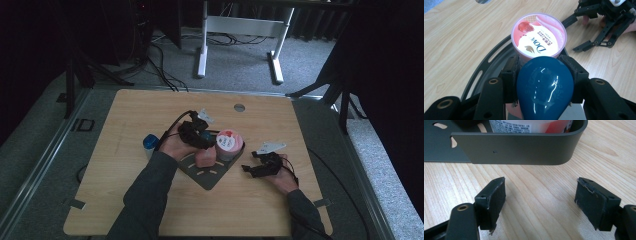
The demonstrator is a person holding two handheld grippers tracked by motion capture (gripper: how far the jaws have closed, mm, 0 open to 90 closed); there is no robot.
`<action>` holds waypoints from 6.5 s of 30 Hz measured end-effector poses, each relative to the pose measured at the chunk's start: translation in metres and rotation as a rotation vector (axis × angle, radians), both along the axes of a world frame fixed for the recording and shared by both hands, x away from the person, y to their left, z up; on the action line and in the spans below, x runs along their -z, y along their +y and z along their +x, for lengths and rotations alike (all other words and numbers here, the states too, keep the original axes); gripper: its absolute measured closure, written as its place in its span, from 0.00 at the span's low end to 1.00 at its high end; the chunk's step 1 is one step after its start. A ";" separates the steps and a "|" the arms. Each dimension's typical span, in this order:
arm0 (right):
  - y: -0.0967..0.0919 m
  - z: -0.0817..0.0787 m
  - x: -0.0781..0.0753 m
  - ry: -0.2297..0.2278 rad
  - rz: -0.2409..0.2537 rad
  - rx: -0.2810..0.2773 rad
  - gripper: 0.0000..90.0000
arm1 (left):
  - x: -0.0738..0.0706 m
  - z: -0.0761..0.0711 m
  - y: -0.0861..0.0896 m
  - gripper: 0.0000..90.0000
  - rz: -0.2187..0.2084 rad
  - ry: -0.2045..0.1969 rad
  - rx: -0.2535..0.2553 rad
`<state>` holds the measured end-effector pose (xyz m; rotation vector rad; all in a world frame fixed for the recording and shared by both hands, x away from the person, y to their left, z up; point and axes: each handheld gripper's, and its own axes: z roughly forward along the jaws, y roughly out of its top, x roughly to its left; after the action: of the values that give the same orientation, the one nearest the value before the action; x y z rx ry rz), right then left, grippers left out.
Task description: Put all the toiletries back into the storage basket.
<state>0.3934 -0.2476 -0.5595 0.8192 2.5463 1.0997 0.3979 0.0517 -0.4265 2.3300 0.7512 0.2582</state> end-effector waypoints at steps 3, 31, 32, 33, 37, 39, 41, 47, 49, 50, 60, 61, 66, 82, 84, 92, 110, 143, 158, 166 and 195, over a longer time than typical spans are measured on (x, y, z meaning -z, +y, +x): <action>0.000 0.000 0.000 0.000 0.000 0.000 0.27 | 0.000 0.001 0.000 0.59 0.000 0.001 -0.005; 0.000 0.000 0.000 -0.001 -0.001 -0.004 0.27 | 0.005 0.026 0.002 0.59 0.007 -0.020 -0.046; 0.000 0.000 0.000 -0.001 -0.001 -0.005 0.27 | 0.005 0.027 0.002 0.59 0.008 -0.023 -0.043; 0.000 0.000 0.000 -0.001 -0.001 -0.005 0.27 | 0.006 0.028 0.003 0.59 0.007 -0.018 -0.040; 0.000 0.000 0.000 -0.001 -0.001 -0.005 0.27 | 0.009 0.032 0.004 0.59 -0.006 -0.017 -0.040; 0.000 0.000 0.000 -0.001 -0.001 -0.006 0.27 | 0.010 0.034 0.004 0.59 -0.005 -0.017 -0.037; 0.000 0.000 0.000 -0.001 -0.001 -0.006 0.27 | 0.011 0.036 0.005 0.59 -0.012 -0.017 -0.038; 0.000 0.000 0.000 -0.001 -0.002 -0.005 0.27 | 0.015 0.041 0.005 0.59 -0.014 -0.012 -0.027; 0.000 0.000 0.000 -0.001 -0.002 -0.005 0.27 | 0.017 0.042 0.005 0.59 -0.011 -0.011 -0.027; 0.000 0.000 0.000 -0.001 -0.002 -0.005 0.27 | 0.017 0.043 0.005 0.59 -0.012 -0.011 -0.027; 0.000 0.001 0.000 -0.003 -0.002 -0.008 0.27 | 0.016 0.049 0.004 0.59 -0.004 -0.009 -0.017; 0.001 0.001 0.000 -0.002 -0.002 -0.007 0.27 | 0.015 0.050 0.003 0.59 0.006 -0.011 -0.014; 0.001 0.001 0.000 -0.001 -0.002 -0.007 0.27 | 0.016 0.054 0.003 0.59 -0.004 -0.002 -0.012; 0.001 0.001 0.000 -0.001 -0.002 -0.007 0.27 | 0.019 0.053 0.003 0.51 -0.051 0.041 -0.029; 0.001 0.001 0.000 -0.001 -0.002 -0.007 0.27 | 0.016 0.052 0.003 0.44 -0.064 0.032 -0.043; 0.001 0.001 0.000 -0.002 -0.003 -0.008 0.26 | 0.010 0.037 0.012 0.33 -0.064 -0.001 -0.105; 0.020 -0.031 -0.013 -0.003 0.002 -0.110 0.68 | 0.017 0.002 0.032 0.42 -0.103 -0.050 -0.208; 0.098 -0.054 -0.013 -0.028 0.017 -0.149 1.00 | 0.067 -0.027 0.033 0.75 -0.034 -0.037 -0.222; 0.108 -0.052 -0.004 -0.030 0.009 -0.104 1.00 | 0.084 -0.023 0.028 0.98 0.001 -0.016 -0.216; 0.111 -0.052 -0.003 -0.045 0.001 -0.083 1.00 | 0.085 -0.022 0.026 0.99 0.013 -0.018 -0.213; 0.112 -0.047 -0.002 -0.015 0.010 -0.063 1.00 | 0.091 -0.015 0.018 0.95 0.053 -0.034 -0.247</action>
<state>0.3466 -0.1359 -0.5575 0.7355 2.5728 1.1342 0.3824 0.0696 -0.5173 2.2750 1.0271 0.4292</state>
